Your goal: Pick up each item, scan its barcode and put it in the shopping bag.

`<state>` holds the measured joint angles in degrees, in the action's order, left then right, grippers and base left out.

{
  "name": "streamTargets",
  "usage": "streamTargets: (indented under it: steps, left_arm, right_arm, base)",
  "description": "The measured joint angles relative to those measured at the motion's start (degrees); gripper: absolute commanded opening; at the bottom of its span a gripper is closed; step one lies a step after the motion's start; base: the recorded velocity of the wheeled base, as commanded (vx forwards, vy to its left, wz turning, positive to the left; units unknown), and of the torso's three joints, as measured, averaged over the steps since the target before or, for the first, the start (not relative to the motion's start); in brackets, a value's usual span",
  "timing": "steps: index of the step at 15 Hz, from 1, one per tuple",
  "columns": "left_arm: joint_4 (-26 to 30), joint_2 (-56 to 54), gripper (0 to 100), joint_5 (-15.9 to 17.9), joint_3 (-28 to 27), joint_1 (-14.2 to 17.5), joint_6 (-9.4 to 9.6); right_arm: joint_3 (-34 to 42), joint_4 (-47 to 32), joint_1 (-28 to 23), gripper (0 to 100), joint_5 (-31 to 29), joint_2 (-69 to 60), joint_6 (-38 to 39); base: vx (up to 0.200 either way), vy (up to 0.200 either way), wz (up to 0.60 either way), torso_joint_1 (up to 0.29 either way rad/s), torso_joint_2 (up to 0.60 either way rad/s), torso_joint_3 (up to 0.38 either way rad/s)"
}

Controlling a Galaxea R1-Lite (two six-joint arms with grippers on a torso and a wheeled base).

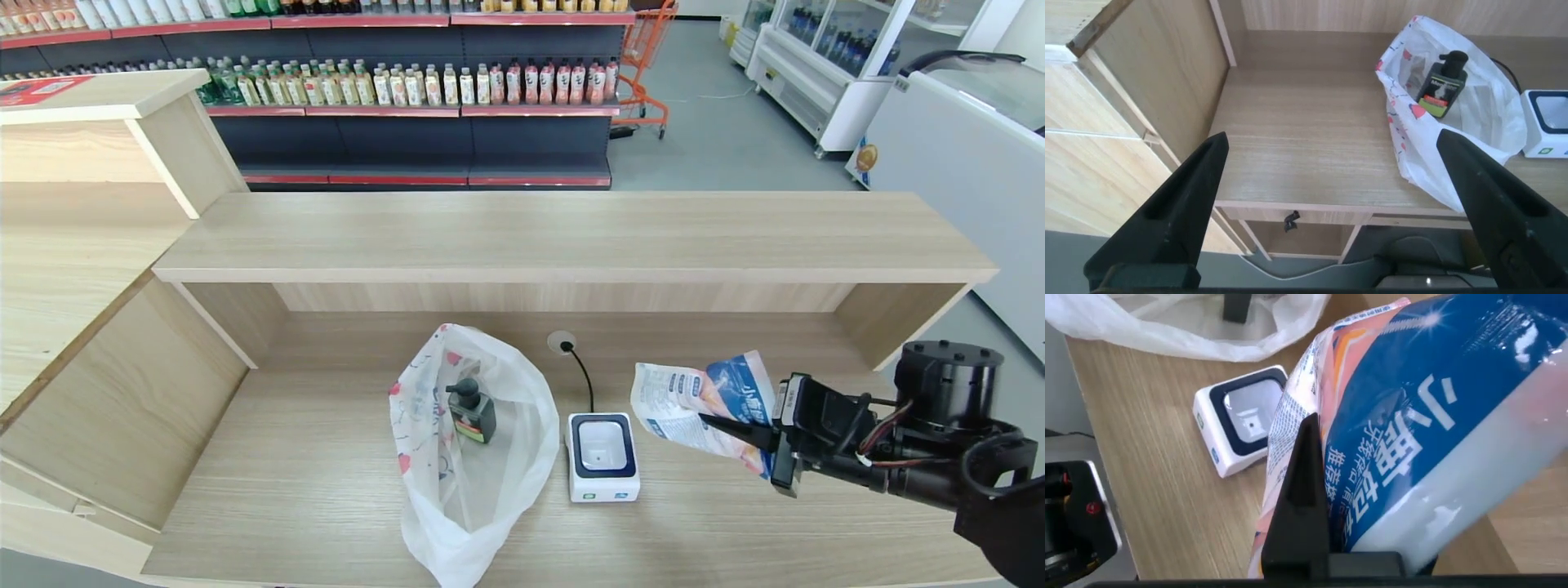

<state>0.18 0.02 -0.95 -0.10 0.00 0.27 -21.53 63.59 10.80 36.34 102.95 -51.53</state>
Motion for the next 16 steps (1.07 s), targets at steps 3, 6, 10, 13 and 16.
streamTargets:
  steps: [3, 6, 10, 13, 16]
  left_arm:
    - [0.0, 0.0, 100, 0.0, 0.0, 0.0, 0.00]
    - [0.0, 0.0, 100, 0.0, 0.0, 0.0, 0.00]
    - [0.0, 0.0, 100, 0.0, 0.0, 0.0, 0.00]
    - [0.0, 0.0, 100, 0.0, 0.0, 0.0, 0.00]
    - [0.0, 0.0, 100, 0.0, 0.0, 0.0, 0.00]
  right_arm:
    - [-1.4, 0.4, -0.1, 0, 6.2, 3.4, -0.6]
    - [-2.4, 4.8, -1.8, 0, 12.2, 8.5, -3.0]
    - [-5.8, 8.0, -3.8, 0, 18.1, 16.3, -8.8]
    - [-11.5, 8.4, -2.4, 0, 21.7, 21.4, -9.6]
    - [-17.8, 8.4, -0.2, 0, 24.0, 25.3, -10.8]
  base:
    - [0.000, 0.000, 0.00, 0.000, 0.00, 0.000]
    - [0.000, 0.000, 0.00, 0.000, 0.00, 0.000]
    - [0.000, 0.000, 0.00, 0.000, 0.00, 0.000]
    - [0.000, 0.000, 0.00, 0.000, 0.00, 0.000]
    - [0.000, 0.000, 0.00, 0.000, 0.00, 0.000]
